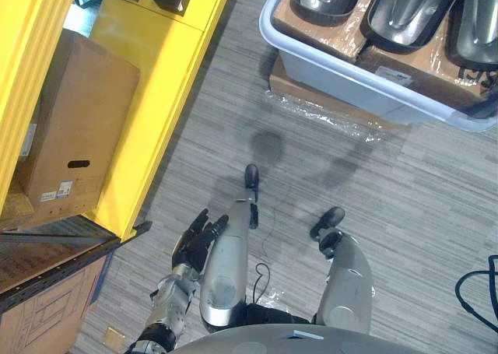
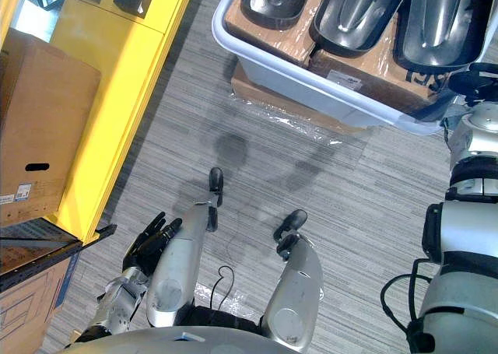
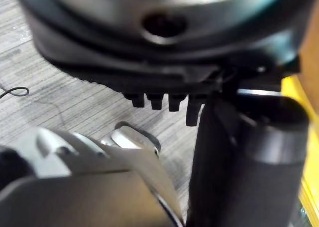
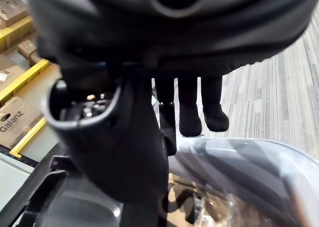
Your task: Walk over and take three plastic housings, then place them on the shelf
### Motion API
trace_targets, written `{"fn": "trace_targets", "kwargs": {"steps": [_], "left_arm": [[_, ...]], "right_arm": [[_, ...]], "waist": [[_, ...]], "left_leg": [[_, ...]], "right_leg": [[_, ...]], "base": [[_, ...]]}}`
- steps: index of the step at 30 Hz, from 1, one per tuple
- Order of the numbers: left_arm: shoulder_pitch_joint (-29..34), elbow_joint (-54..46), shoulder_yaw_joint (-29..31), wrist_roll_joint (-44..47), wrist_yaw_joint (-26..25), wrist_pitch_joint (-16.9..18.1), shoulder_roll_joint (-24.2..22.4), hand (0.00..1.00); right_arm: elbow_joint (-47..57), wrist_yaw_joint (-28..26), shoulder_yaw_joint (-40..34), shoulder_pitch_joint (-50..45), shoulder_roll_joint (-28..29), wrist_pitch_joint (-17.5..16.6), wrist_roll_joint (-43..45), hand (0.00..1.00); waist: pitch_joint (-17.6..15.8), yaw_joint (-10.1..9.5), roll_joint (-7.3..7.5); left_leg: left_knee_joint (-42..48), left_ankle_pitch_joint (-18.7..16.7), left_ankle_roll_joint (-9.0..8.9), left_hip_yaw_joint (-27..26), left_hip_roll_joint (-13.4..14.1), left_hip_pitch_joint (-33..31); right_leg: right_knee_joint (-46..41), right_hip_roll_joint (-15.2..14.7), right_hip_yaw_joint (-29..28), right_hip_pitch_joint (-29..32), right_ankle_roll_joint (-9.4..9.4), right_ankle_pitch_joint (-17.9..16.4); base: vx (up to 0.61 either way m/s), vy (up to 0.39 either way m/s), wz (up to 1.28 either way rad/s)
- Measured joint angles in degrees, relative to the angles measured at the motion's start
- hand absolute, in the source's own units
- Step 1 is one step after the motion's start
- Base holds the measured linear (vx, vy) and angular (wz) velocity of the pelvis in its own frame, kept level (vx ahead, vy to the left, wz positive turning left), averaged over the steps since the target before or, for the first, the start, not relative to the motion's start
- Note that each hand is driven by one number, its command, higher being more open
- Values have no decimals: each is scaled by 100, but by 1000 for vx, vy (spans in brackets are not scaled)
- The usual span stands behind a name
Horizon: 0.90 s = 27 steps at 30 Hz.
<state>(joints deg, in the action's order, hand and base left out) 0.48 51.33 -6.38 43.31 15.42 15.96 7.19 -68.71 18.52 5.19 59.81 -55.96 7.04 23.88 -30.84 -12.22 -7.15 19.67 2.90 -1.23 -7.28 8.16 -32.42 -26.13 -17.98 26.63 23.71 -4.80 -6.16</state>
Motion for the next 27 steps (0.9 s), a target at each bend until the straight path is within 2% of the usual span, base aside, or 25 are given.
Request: {"fn": "trace_targets", "kwargs": {"steps": [4, 9, 10, 13, 15, 17, 19, 21, 22, 23, 25, 26, 27], "left_arm": [[14, 21, 11, -116, -42, -19, 19, 100], [112, 36, 117, -346, -118, -17, 86, 100], [180, -21, 182, -361, -124, -53, 84, 100], [258, -83, 283, -425, -133, -153, 108, 100], [384, -215, 384, -581, -176, -240, 166, 100], [553, -307, 511, -601, -196, -268, 250, 100], [649, -316, 576, -619, -237, -329, 295, 100], [807, -285, 750, -852, -305, -443, 376, 100], [854, -286, 771, -855, -325, -481, 409, 100], [943, -276, 889, -994, -379, -523, 427, 100], [1013, -280, 953, -1100, -476, -524, 418, 100], [1030, -295, 953, -1242, -570, -555, 379, 100], [1020, -386, 945, -1248, -644, -612, 285, 100]], "right_arm": [[1, -128, -1, -49, 13, 0, -70, 0], [71, -188, -55, -97, 207, -2, -128, 0], [246, -187, -139, -230, 251, -7, -212, 100], [603, -187, -242, -426, 275, -9, -232, 100], [1148, -187, -431, -784, 310, -40, -267, 100], [1639, -189, -793, -1201, 535, -222, -300, 100], [2062, -192, -1084, -1550, 767, -340, -304, 100], [2913, -278, -1570, -2415, 1278, -545, -303, 100], [3138, -319, -1658, -2629, 1444, -561, -301, 100], [3769, -379, -1848, -3270, 1883, -618, -290, 100], [4310, -468, -1938, -3838, 2301, -651, -287, 100], [4818, -643, -1961, -4422, 2907, -707, -292, 100], [5063, -775, -1959, -4792, 3337, -800, -322, 100]], "waist": [[-9, 33, 22], [-13, 183, 182], [-19, 224, 226], [-24, 276, 335], [-14, 320, 478], [7, 408, 734], [96, 481, 920], [501, 612, 1205], [590, 644, 1275], [835, 725, 1415], [1089, 821, 1476], [1397, 936, 1465], [1566, 965, 1436]], "left_leg": [[-253, 97, -36, -23, 17, 290], [-508, 164, -100, -37, 55, 619], [-571, 171, -112, -43, 63, 768], [-721, 184, -132, -95, 70, 1051], [-927, 203, -161, -176, 81, 1375], [-1221, 244, -222, -276, 112, 1794], [-1397, 265, -252, -351, 118, 2005], [-1696, 314, -297, -447, 120, 2181], [-1777, 322, -304, -495, 118, 2267], [-1917, 350, -345, -558, 61, 2434], [-2023, 352, -349, -595, 46, 2579], [-2199, 370, -376, -708, 6, 2797], [-2320, 382, -394, -799, -19, 2948]], "right_leg": [[151, 64, 24, -252, -22, 19], [336, 166, 57, -532, -29, 25], [410, 201, 57, -691, -37, 31], [544, 239, 51, -933, -49, 39], [737, 303, 30, -1201, -85, 64], [1033, 417, 1, -1565, -111, 143], [1227, 477, -14, -1744, -128, 187], [1574, 573, -30, -1890, -159, 287], [1663, 594, -45, -1950, -172, 313], [1889, 620, -49, -2120, -208, 374], [2057, 620, -44, -2285, -253, 413], [2251, 623, -58, -2456, -287, 506], [2338, 624, -141, -2531, -305, 546]], "base": [[16, -19, 0], [46, -43, -1], [64, -39, 0], [69, -31, -5], [86, -30, -13], [99, -32, -16], [107, -29, -15], [144, -20, -16], [184, -8, -17], [154, -5, -11], [137, -8, -9], [115, 3, -27], [87, 16, -34]]}}
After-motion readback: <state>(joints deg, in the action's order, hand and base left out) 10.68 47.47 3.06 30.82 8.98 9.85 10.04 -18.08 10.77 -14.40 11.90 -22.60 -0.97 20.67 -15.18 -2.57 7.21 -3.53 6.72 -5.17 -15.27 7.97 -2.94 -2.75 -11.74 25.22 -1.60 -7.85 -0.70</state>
